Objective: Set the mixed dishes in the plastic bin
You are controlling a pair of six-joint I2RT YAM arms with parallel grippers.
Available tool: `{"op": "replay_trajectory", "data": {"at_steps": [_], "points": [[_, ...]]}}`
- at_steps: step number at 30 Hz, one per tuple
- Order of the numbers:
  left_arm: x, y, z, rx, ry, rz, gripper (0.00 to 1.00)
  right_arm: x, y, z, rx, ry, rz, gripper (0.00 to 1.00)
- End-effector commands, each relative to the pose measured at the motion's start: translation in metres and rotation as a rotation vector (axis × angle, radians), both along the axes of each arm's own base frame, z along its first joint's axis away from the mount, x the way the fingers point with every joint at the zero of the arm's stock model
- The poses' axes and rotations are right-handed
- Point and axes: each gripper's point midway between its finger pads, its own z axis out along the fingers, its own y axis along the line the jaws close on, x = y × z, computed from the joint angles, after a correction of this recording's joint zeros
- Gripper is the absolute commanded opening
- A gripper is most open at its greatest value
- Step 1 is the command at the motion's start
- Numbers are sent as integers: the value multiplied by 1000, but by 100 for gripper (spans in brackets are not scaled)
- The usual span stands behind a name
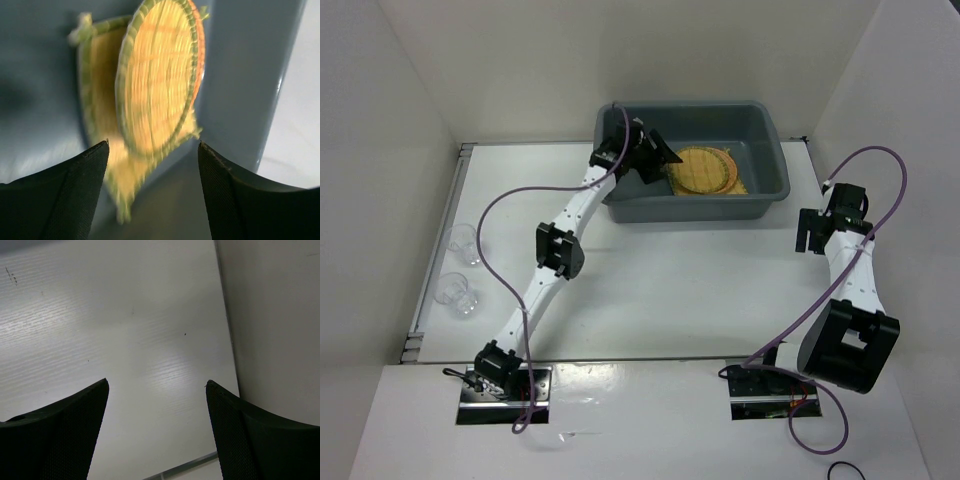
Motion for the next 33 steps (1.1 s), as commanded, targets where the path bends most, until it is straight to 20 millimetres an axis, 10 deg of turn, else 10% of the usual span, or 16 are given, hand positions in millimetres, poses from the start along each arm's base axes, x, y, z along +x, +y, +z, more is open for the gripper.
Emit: {"op": "replay_trajectory", "data": {"at_steps": [1,6,7,11,12,14,15,18,20,33], "points": [[-23,68,122,238,-155,104,79,9,3,-2,9,-22,17,83],[-76,135,179,582,-196,291,87,10,4,-8,18,-4,30,83],[-80,175,193,770,-230,463,100,11,5,-8,26,-8,36,83],[-112,250,239,984,-238,701,100,11,11,-16,58,14,62,83],[-116,264,191,1070,-97,682,100,12,13,-16,67,10,69,83],[-138,319,187,967,43,873,100,11,16,-20,74,27,78,87],[-158,338,135,1051,190,859,100,13,21,-20,81,25,94,89],[-191,388,120,996,286,966,100,13,20,-20,76,27,101,90],[-214,404,72,1036,402,903,100,13,20,-20,76,27,101,90],[-231,491,-8,991,624,910,100,12,24,-30,101,59,118,95]]}}
